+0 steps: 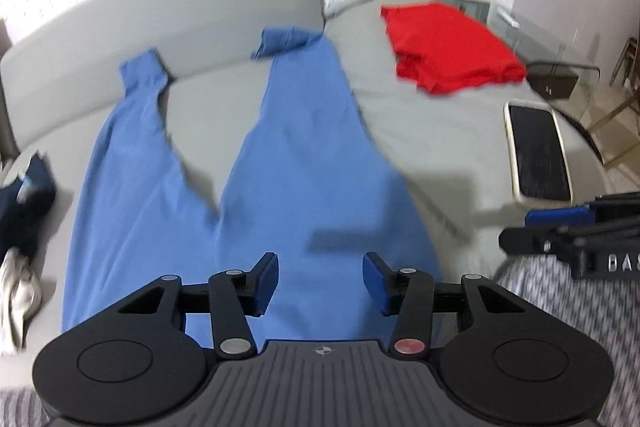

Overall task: Fold clothes
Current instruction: 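Move both open grippers over one sweatpants leg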

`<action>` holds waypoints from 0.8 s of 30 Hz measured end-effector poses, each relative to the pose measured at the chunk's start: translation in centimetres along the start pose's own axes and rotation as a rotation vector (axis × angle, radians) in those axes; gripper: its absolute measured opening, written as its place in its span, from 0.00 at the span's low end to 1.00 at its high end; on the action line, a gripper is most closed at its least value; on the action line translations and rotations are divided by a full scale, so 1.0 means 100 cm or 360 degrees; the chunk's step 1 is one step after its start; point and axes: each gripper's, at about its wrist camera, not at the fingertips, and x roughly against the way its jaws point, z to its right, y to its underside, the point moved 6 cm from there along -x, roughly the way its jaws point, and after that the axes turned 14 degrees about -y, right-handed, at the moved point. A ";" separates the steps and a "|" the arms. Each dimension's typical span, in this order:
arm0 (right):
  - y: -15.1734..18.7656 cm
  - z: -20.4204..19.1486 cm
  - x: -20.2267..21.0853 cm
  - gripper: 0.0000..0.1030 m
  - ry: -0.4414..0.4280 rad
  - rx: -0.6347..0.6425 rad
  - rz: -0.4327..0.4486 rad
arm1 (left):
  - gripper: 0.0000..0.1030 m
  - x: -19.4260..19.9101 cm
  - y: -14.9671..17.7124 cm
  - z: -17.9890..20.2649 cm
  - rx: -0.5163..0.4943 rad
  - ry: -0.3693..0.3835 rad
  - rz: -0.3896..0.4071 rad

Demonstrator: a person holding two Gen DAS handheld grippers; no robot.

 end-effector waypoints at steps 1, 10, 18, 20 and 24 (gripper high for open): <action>-0.005 0.000 0.002 0.49 -0.0001 0.0006 0.0014 | 0.45 -0.005 -0.003 0.010 -0.0020 0.0005 0.0005; -0.032 0.006 0.007 0.51 0.0026 0.0058 0.0067 | 0.45 -0.032 0.050 0.087 -0.0320 -0.0001 -0.0136; -0.028 0.036 0.007 0.51 0.0023 -0.0038 0.0089 | 0.55 -0.031 0.067 0.115 -0.0469 -0.0269 -0.0007; -0.028 0.046 0.008 0.51 0.0022 -0.0065 0.0095 | 0.60 -0.037 0.068 0.119 -0.0486 -0.0352 -0.0020; -0.030 0.059 0.007 0.52 0.0034 -0.0071 0.0088 | 0.63 -0.044 0.066 0.133 -0.0560 -0.0516 0.0048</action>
